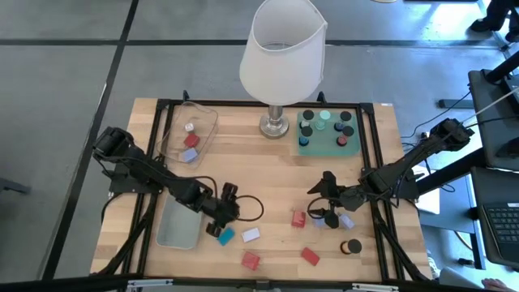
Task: Pick & Place Office items
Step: Put the pink charger adapter into the transparent bin
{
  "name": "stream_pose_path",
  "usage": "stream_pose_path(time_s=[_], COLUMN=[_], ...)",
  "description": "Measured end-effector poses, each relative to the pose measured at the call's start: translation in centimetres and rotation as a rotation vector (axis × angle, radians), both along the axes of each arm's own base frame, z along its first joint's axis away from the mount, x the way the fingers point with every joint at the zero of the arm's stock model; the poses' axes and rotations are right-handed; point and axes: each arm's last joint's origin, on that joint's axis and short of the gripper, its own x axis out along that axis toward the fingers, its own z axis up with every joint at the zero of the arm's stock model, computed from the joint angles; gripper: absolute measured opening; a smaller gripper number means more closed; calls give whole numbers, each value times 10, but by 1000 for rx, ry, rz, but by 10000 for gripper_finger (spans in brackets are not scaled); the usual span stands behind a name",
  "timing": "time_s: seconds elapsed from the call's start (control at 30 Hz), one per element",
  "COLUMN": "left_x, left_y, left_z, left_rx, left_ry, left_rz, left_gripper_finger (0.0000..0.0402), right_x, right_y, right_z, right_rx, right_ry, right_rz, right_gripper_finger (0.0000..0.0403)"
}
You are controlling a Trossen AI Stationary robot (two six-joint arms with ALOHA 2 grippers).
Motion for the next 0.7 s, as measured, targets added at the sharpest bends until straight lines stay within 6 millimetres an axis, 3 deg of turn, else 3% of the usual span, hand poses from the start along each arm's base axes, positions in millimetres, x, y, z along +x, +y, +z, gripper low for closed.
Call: stream_pose_path(time_s=[0.27, 0.7], left_x=[-13, -14], left_y=[5, 17], left_z=[-8, -11], left_rx=[140, 115], left_ry=[162, 246], left_rz=[-224, -368], left_gripper_finger=[226, 278], right_x=[0, 0], right_y=[0, 0], right_z=[0, 0], right_rx=[-1, -3], right_ry=[0, -1], right_rz=[-1, -2], right_gripper_finger=[339, 339])
